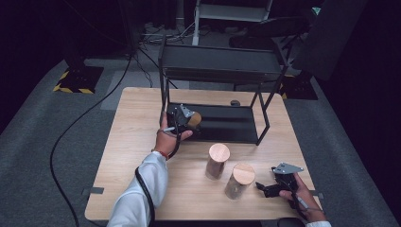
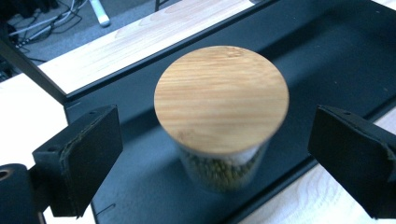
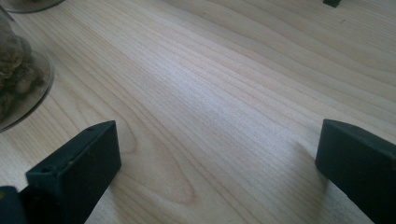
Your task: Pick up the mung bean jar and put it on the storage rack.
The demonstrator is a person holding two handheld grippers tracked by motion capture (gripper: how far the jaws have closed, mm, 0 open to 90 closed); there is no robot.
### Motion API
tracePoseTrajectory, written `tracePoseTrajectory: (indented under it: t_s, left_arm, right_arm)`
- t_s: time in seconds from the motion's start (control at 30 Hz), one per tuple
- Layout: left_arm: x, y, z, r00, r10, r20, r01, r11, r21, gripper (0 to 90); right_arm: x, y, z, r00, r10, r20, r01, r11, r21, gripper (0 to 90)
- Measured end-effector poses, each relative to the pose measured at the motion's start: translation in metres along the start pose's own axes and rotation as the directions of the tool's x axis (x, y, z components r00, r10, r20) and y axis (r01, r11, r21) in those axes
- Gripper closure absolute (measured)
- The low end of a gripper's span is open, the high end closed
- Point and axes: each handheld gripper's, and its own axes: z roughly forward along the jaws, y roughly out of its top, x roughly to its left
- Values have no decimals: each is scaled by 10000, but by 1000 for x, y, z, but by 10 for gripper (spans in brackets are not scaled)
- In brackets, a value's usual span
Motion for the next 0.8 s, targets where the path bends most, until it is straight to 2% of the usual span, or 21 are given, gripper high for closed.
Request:
tracePoseTrajectory:
  t_s: [0.27,0.43,0.8]
  left_arm:
    - [-8,-13,-23,9985,554,-34,-555,9979,-322,28]
    - [-12,-18,-31,9945,1031,-188,-1037,9941,-312,28]
    - [-14,-44,-53,9921,1252,-20,-1251,9905,-568,28]
  right_arm:
    - [0,0,0,10000,1,1,-1,10000,2,0]
    - [0,0,0,10000,2,1,-2,10000,3,0]
    - [0,0,0,10000,0,1,0,10000,2,0]
